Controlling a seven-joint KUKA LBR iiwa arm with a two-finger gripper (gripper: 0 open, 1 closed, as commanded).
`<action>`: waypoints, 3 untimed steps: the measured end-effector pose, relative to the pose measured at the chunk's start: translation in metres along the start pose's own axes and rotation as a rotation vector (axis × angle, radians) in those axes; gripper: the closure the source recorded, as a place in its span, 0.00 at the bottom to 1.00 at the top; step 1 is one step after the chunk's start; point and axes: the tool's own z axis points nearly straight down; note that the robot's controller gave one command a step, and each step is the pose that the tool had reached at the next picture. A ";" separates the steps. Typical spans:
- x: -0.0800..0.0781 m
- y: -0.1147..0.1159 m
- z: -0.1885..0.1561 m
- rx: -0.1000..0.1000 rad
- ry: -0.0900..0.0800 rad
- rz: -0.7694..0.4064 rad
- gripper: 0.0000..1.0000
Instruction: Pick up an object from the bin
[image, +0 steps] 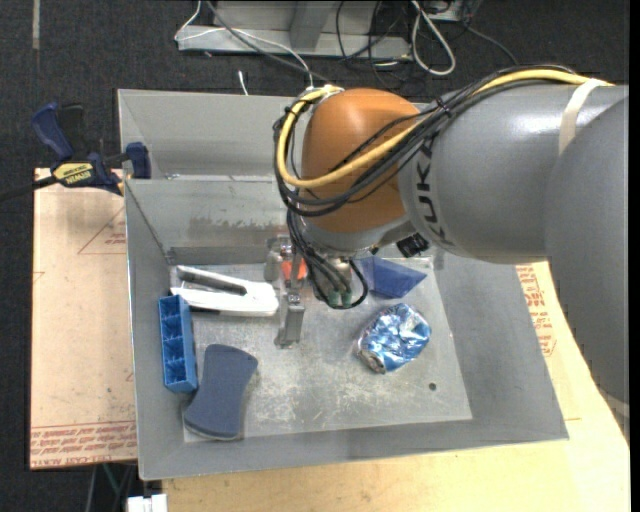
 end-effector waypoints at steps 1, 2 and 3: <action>0.000 0.000 0.000 0.000 0.000 0.000 0.00; 0.016 -0.022 0.043 0.001 0.004 0.004 0.00; 0.042 -0.009 0.086 -0.003 -0.003 -0.005 0.00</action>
Offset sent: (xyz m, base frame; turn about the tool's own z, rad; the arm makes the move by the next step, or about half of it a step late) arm -0.0155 -0.0212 -0.0407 0.0014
